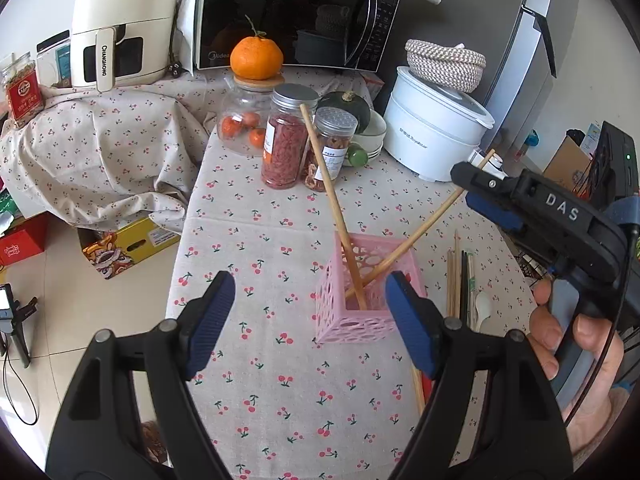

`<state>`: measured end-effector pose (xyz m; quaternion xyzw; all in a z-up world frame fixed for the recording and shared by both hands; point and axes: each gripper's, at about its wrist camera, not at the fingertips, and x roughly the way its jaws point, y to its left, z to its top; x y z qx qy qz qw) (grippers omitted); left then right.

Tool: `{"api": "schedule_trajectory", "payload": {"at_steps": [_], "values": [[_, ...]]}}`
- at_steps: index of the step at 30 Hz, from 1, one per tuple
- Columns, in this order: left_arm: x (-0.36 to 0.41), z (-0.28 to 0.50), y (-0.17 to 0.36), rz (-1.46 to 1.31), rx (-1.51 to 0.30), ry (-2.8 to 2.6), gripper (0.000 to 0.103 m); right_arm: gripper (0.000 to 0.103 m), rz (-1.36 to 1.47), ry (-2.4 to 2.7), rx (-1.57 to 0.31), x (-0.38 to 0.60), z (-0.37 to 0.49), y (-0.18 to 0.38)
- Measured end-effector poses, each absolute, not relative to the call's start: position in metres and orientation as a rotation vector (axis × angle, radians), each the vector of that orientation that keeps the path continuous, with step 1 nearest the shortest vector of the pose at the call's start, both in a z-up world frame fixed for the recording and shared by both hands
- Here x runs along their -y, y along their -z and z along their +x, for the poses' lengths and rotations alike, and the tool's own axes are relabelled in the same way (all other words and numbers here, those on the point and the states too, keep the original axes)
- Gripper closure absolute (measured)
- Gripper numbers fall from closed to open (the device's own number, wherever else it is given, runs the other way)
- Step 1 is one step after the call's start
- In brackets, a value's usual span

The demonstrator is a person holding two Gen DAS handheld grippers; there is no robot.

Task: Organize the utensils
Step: 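Drop the chopstick into the pink basket with the left tool while the right tool drops its chopstick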

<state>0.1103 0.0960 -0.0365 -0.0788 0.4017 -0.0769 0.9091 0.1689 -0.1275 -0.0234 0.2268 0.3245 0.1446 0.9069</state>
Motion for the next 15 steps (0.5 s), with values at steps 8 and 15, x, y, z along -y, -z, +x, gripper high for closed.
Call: {"api": "schedule_trajectory", "payload": {"at_steps": [8, 15], "values": [[-0.073, 0.102, 0.041, -0.132, -0.870, 0.213, 0.021, 0.031, 0.431, -0.260, -0.629, 0.175, 0.142, -0.009], [-0.042, 0.094, 0.054, -0.133, -0.955, 0.263, 0.019, 0.021, 0.374, -0.172, -0.697, 0.218, 0.121, -0.007]]}}
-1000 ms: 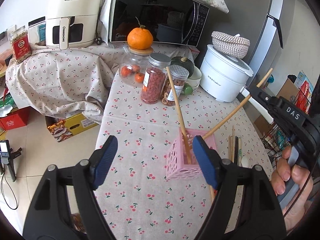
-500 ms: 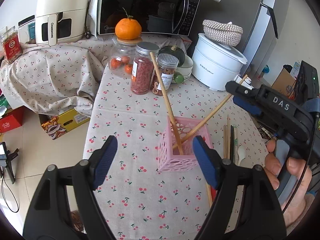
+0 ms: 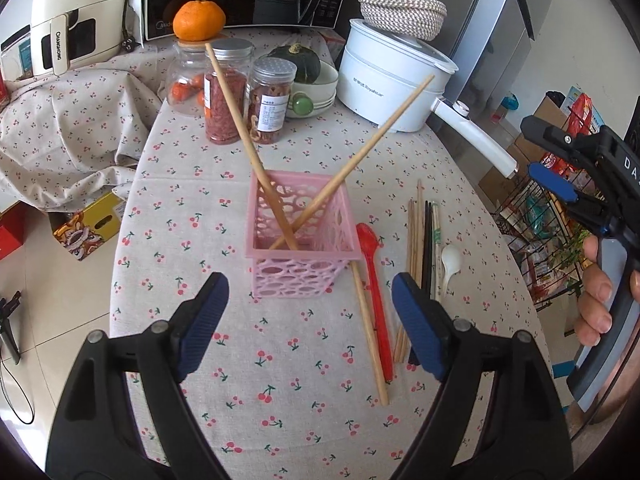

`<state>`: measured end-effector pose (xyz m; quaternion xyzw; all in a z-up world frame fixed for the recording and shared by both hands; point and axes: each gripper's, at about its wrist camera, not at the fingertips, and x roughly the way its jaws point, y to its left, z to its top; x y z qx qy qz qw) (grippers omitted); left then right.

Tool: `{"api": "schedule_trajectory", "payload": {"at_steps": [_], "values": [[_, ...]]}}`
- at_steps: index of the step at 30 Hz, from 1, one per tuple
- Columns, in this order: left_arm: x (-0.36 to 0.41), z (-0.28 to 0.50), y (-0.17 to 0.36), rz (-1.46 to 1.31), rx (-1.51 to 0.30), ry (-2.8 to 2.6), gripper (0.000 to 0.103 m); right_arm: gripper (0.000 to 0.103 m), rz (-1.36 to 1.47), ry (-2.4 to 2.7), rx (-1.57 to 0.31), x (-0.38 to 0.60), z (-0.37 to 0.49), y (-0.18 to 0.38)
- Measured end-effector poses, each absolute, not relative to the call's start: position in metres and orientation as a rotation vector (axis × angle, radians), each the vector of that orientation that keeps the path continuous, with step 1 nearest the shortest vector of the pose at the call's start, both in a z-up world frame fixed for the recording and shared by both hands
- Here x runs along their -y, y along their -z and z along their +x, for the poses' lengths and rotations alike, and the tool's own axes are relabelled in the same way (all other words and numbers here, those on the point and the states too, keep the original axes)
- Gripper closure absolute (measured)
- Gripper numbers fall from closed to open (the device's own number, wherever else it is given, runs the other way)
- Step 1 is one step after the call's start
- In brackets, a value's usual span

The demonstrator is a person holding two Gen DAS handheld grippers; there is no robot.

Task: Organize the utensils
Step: 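Drop the chopstick into the pink basket with the left tool while the right tool drops its chopstick, then grasp another wooden chopstick with the left tool while the right tool grasps the red spoon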

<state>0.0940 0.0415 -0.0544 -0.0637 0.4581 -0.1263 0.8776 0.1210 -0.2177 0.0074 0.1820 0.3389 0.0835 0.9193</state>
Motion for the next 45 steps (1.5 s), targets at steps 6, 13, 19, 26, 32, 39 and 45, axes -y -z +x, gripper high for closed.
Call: {"api": "schedule_trajectory", "payload": {"at_steps": [6, 13, 19, 26, 32, 39, 45], "values": [[-0.010, 0.088, 0.067, -0.081, -1.021, 0.282, 0.019, 0.020, 0.301, -0.075, -0.839, 0.242, 0.114, 0.014], [0.032, 0.082, 0.079, 0.007, -1.066, 0.326, 0.019, 0.020, 0.249, 0.066, -1.092, 0.273, 0.112, 0.063], [0.075, 0.092, 0.091, 0.102, -1.097, 0.354, 0.020, 0.020, 0.244, 0.095, -1.143, 0.300, 0.109, 0.078], [0.115, 0.137, 0.108, 0.140, -1.138, 0.351, 0.063, 0.020, 0.276, 0.132, -1.172, 0.324, 0.123, 0.094], [0.137, 0.186, 0.127, 0.113, -1.167, 0.297, 0.086, 0.020, 0.318, 0.129, -1.201, 0.330, 0.136, 0.106], [0.148, 0.217, 0.142, 0.092, -1.206, 0.279, 0.090, 0.020, 0.302, 0.110, -1.211, 0.330, 0.144, 0.110], [0.161, 0.224, 0.149, 0.126, -1.255, 0.322, 0.089, 0.020, 0.349, 0.117, -1.218, 0.338, 0.148, 0.113]]}}
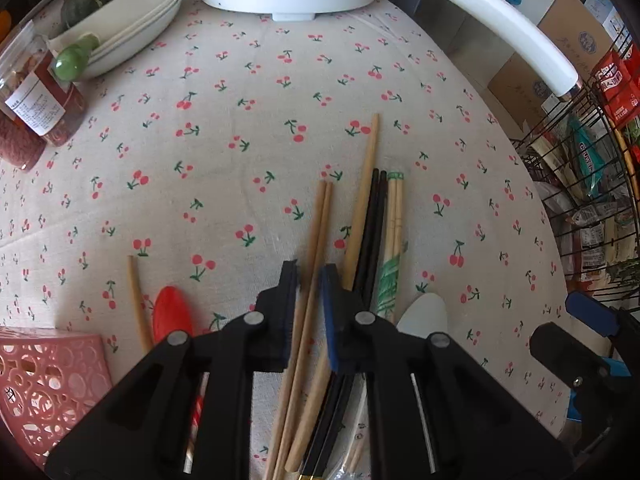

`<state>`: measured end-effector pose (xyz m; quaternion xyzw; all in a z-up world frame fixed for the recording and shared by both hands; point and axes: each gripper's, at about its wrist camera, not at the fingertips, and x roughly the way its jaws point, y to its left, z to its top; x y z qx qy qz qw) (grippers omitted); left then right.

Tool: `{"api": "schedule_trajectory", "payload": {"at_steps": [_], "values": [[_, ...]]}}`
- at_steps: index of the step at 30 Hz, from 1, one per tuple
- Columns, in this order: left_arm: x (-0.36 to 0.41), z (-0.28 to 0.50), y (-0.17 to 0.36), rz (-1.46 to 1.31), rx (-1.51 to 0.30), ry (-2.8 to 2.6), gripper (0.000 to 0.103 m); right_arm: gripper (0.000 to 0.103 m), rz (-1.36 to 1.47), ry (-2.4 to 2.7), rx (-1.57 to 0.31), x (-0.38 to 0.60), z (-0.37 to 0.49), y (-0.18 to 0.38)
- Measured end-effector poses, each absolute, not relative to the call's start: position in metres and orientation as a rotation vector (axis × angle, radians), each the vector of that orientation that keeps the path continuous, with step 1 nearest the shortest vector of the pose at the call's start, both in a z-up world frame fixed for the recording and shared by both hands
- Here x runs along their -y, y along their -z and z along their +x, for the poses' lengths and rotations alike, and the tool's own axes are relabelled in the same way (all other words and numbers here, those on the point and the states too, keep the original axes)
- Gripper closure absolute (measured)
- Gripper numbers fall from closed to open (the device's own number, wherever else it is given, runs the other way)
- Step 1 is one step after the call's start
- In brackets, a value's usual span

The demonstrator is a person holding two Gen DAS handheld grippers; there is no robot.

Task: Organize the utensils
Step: 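Grasp another wooden chopstick with the left tool while the right tool grasps the red spoon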

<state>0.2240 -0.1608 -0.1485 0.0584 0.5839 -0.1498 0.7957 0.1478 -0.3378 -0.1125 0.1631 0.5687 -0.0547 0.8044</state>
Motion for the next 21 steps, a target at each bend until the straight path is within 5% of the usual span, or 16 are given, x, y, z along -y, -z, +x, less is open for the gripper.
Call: {"api": "schedule_trajectory", "payload": {"at_steps": [8, 21], "values": [[0.170, 0.214, 0.145, 0.226, -1.225, 0.324, 0.093, 0.020, 0.355, 0.127, -1.219, 0.337, 0.145, 0.112], [0.080, 0.118, 0.041, 0.089, -0.969, 0.412, 0.093, 0.020, 0.372, 0.055, -1.190, 0.297, 0.139, 0.097]]}}
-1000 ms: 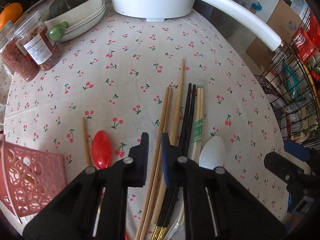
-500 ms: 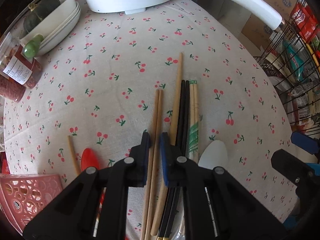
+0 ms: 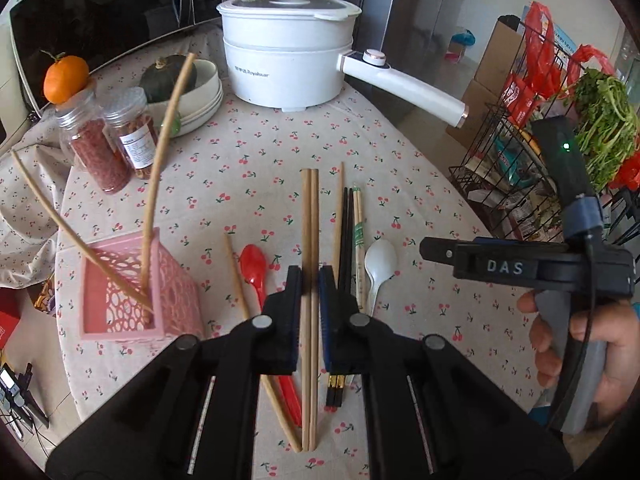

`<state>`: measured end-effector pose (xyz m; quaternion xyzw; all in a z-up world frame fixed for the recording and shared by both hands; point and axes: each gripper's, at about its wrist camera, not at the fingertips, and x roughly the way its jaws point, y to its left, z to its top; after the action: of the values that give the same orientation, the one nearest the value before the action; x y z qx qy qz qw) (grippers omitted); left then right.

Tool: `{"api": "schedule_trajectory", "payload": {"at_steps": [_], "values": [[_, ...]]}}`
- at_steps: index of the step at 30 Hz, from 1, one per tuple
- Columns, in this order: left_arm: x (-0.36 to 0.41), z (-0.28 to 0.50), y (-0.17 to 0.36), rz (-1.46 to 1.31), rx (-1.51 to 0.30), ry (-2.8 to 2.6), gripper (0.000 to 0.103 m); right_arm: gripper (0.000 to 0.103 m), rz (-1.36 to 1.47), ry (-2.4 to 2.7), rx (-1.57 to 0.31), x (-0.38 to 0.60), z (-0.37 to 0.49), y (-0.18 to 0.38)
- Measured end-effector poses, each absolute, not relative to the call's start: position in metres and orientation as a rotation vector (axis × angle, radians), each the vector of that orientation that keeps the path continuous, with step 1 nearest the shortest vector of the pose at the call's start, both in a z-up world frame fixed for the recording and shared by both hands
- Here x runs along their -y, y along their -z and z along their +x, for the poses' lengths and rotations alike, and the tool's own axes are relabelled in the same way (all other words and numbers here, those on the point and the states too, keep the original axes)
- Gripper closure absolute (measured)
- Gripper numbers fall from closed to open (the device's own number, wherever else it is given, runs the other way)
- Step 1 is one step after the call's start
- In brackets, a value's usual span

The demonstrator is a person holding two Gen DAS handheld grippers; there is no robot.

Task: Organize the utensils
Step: 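Grasp another wooden chopstick with the left tool while the right tool grasps the red spoon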

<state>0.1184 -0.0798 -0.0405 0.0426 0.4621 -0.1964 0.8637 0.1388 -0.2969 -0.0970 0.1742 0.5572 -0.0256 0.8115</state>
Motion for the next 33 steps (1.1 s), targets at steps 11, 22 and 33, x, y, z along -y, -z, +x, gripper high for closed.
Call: {"api": "schedule_trajectory", "payload": {"at_steps": [11, 22, 33], "values": [[0.007, 0.073, 0.007, -0.014, -0.838, 0.396, 0.093, 0.040, 0.340, -0.124, -1.172, 0.218, 0.161, 0.100], [-0.030, 0.067, 0.001, -0.068, -0.832, 0.375, 0.093, 0.081, 0.216, -0.211, -1.234, 0.150, 0.192, 0.136], [-0.040, 0.071, 0.003, -0.088, -0.835, 0.346, 0.093, 0.095, 0.061, -0.209, -1.212, 0.120, 0.200, 0.154]]}}
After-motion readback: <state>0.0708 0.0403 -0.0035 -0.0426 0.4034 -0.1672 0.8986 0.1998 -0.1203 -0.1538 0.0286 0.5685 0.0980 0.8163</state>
